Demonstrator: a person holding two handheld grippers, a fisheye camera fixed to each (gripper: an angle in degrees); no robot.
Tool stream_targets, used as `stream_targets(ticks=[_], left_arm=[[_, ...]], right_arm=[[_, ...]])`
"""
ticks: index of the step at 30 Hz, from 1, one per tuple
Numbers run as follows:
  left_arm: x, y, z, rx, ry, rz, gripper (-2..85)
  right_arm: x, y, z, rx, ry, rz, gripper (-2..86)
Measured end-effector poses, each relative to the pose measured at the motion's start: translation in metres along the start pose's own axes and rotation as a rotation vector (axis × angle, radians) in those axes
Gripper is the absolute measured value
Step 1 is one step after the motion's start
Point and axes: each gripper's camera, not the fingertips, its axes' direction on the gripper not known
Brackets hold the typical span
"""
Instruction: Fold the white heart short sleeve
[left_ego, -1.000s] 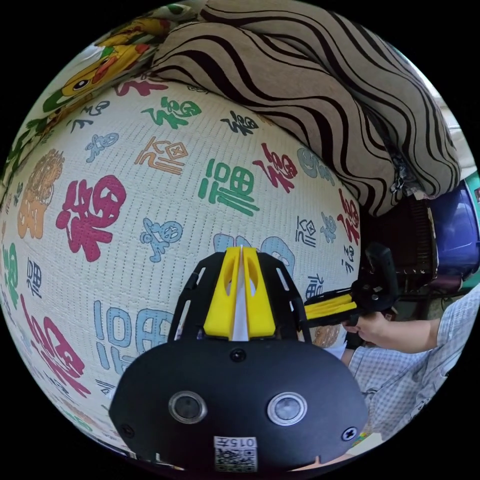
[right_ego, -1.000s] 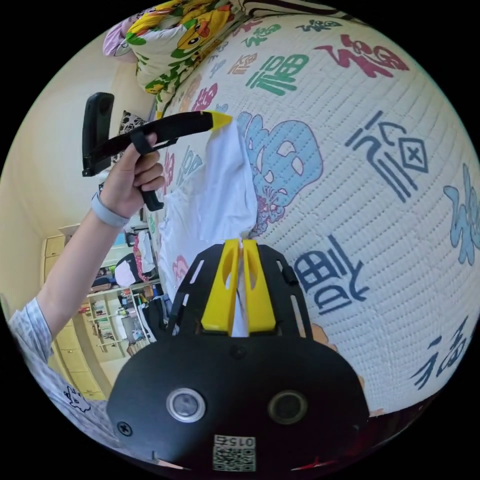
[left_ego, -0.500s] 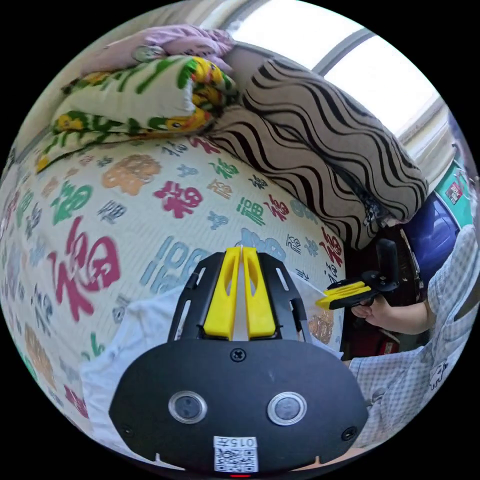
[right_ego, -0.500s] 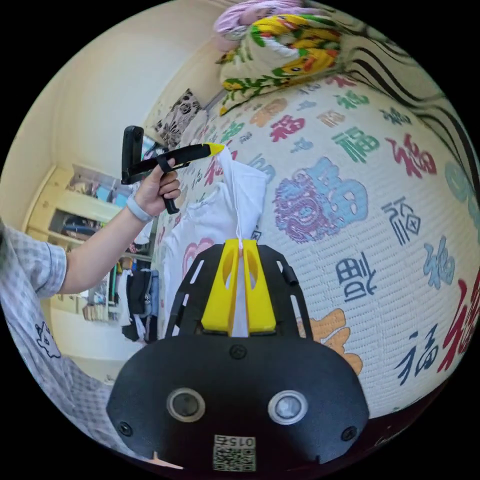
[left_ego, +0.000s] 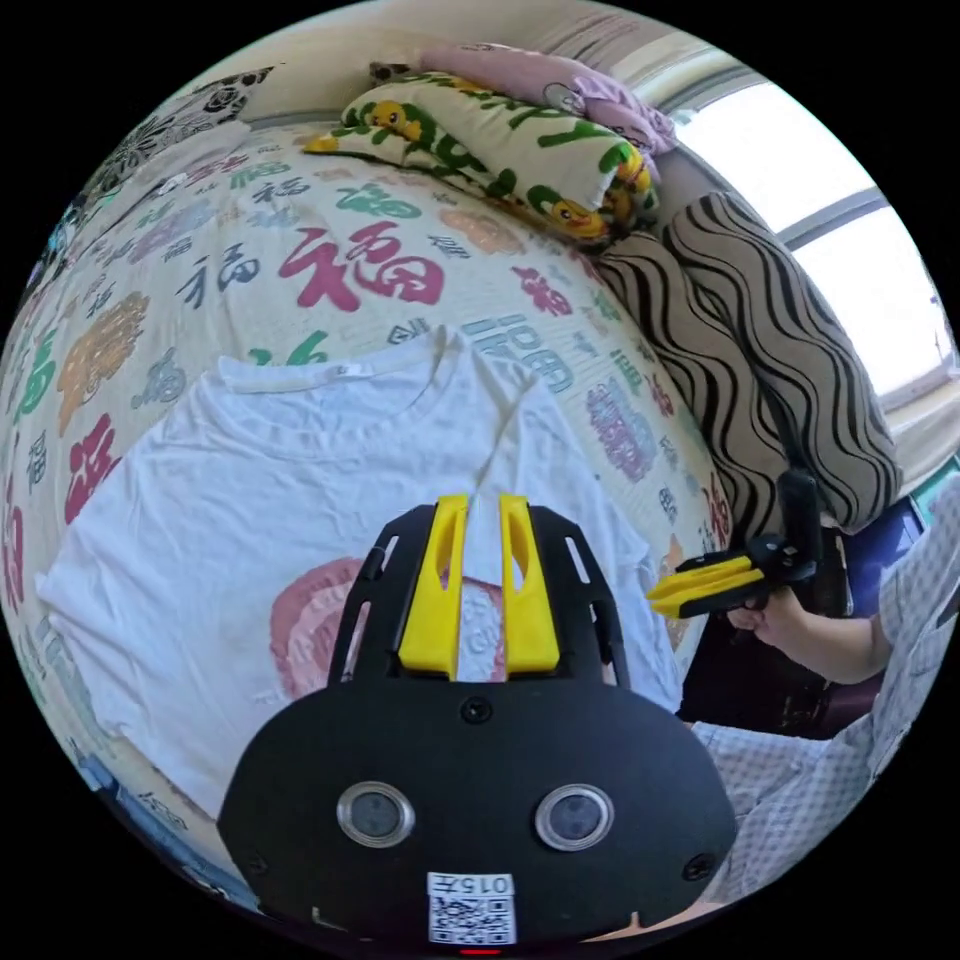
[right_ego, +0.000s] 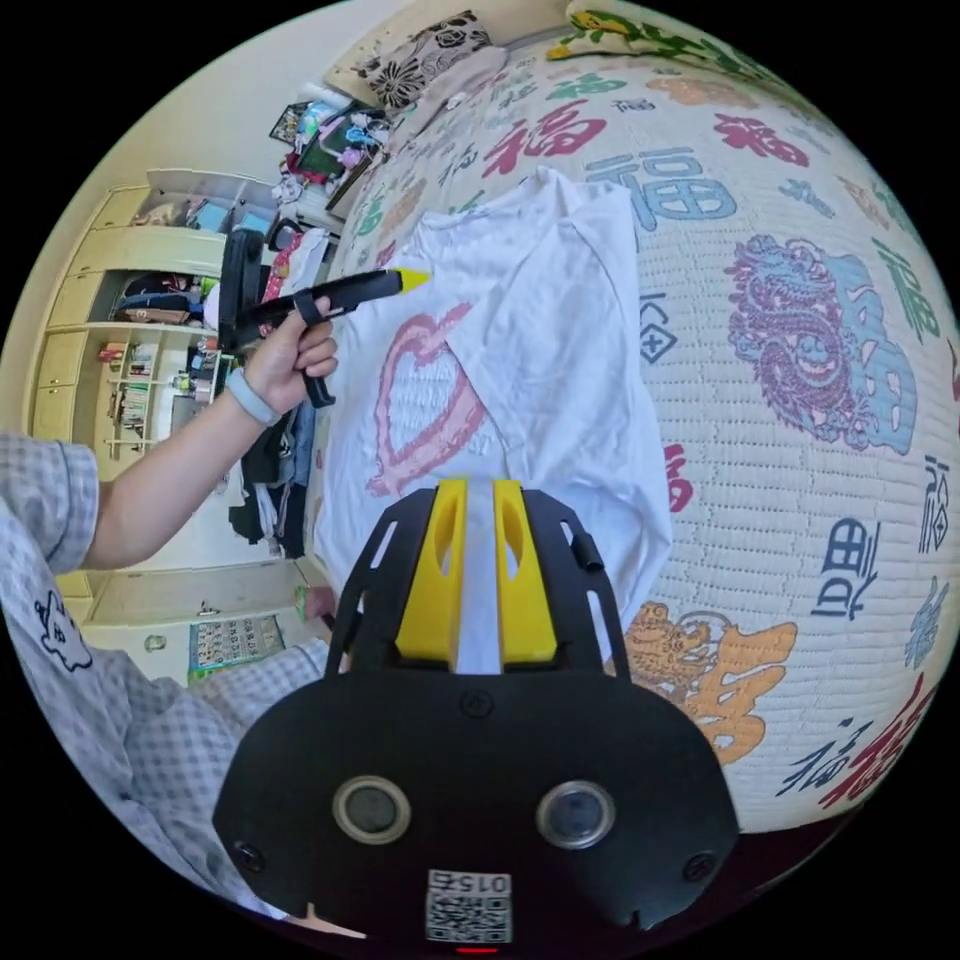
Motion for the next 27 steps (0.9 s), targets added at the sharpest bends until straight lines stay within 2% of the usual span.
stream_targets(ticks=[4,6,9,15,18,21,23,27], left_arm=[[0.013,-0.009,0.024,-0.106,-0.031,0.062,6.2],[0.008,-0.008,0.038,-0.222,-0.121,0.048,4.4],[0.007,-0.008,0.026,-0.246,-0.141,0.077,4.1],[0.020,-0.046,-0.018,-0.109,-0.008,0.132,7.4],[0.029,-0.075,-0.005,-0.131,0.037,0.165,7.8],[0.037,-0.088,0.022,-0.243,0.009,0.214,4.3],[0.039,-0.090,0.018,-0.222,-0.036,0.240,1.1],[0.034,-0.084,0.003,-0.183,-0.056,0.235,0.8]], right_arm=[[0.018,-0.033,0.027,-0.019,0.098,0.036,1.9],[0.038,-0.047,0.064,-0.135,0.182,0.108,0.3],[0.055,-0.048,0.076,-0.141,0.094,0.175,-0.1],[0.081,-0.061,0.058,0.067,0.108,0.273,3.1],[0.104,-0.085,0.077,0.045,0.146,0.297,5.9],[0.117,-0.107,0.106,-0.020,0.160,0.257,3.0],[0.121,-0.114,0.115,-0.026,0.214,0.228,0.8],[0.151,-0.119,0.130,0.038,0.125,0.291,-0.4]])
